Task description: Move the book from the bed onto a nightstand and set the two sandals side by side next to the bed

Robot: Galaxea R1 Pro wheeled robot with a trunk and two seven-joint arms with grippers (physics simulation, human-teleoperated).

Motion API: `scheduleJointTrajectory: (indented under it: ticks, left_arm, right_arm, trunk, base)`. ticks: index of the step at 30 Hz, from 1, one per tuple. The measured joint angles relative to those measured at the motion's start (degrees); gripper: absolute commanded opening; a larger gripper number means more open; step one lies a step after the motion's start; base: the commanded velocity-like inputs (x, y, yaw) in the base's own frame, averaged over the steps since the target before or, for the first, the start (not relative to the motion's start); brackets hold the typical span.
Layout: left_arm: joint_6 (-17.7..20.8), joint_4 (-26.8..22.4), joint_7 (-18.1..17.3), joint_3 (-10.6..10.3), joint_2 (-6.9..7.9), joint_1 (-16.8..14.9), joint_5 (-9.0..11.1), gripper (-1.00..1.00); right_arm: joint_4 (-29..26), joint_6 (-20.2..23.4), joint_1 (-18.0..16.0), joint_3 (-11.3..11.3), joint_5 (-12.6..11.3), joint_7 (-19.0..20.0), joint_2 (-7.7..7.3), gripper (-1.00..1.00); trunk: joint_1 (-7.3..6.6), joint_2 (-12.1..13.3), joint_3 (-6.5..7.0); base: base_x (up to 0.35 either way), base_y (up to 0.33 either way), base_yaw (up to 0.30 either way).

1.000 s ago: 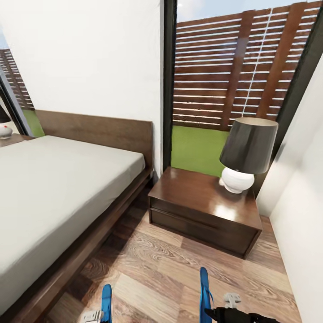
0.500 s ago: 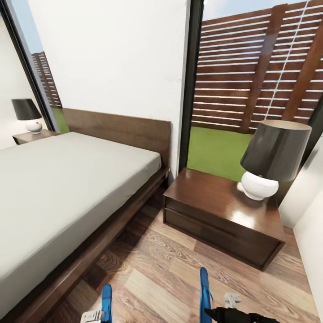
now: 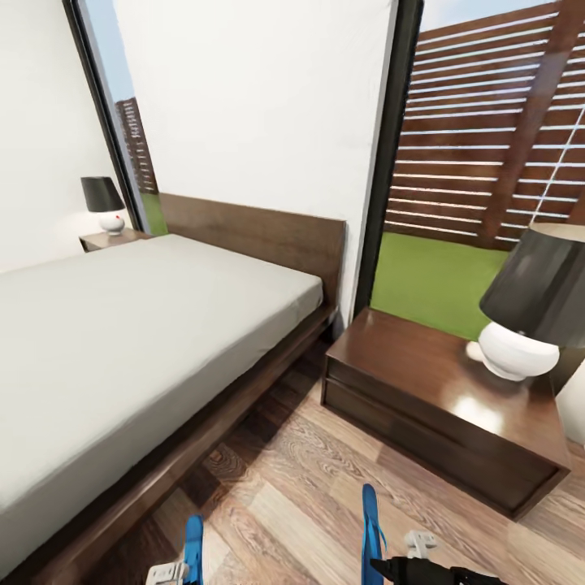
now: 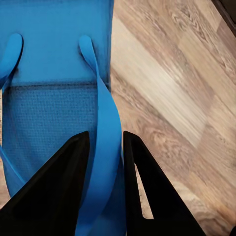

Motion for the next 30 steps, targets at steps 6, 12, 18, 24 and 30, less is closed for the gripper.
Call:
scheduleJointTrajectory:
  ticks: [6, 12, 18, 24, 30]
  left_arm:
    - [0.0, 0.0, 0.0, 0.0, -0.04, 0.0, -0.02, -1.0]
    - [0.0, 0.0, 0.0, 0.01, -0.05, 0.01, -0.01, -1.0]
    - [0.0, 0.0, 0.0, 0.02, -0.05, 0.02, 0.0, -1.0]
    - [0.0, 0.0, 0.0, 0.0, -0.05, 0.03, -0.01, -1.0]
    - [0.0, 0.0, 0.0, 0.0, -0.05, 0.03, -0.01, -1.0]
  right_arm:
    - [0.0, -0.01, 0.0, 0.02, 0.02, 0.0, 0.0, -1.0]
    - [0.0, -0.01, 0.0, 0.0, 0.01, 0.0, 0.0, -1.0]
    - [0.0, -0.01, 0.0, 0.03, 0.01, 0.0, 0.0, -1.0]
    - [0.0, -0.01, 0.0, 0.0, 0.01, 0.0, 0.0, -1.0]
    - [0.0, -0.01, 0.01, 0.0, 0.01, -0.04, 0.06, -1.0]
  trunk:
    - [0.03, 0.0, 0.0]
    - [0.0, 0.0, 0.0]
    - [0.0, 0.0, 0.0]
    - [0.0, 0.0, 0.0]
    - [0.0, 0.0, 0.0]
  base:
    - [-0.234, 0.0, 0.264]
    - [-0.067, 0.0, 0.264]
    - [-0.004, 0.0, 0.265]
    - [0.0, 0.0, 0.265]
    - [0.0, 0.0, 0.265]
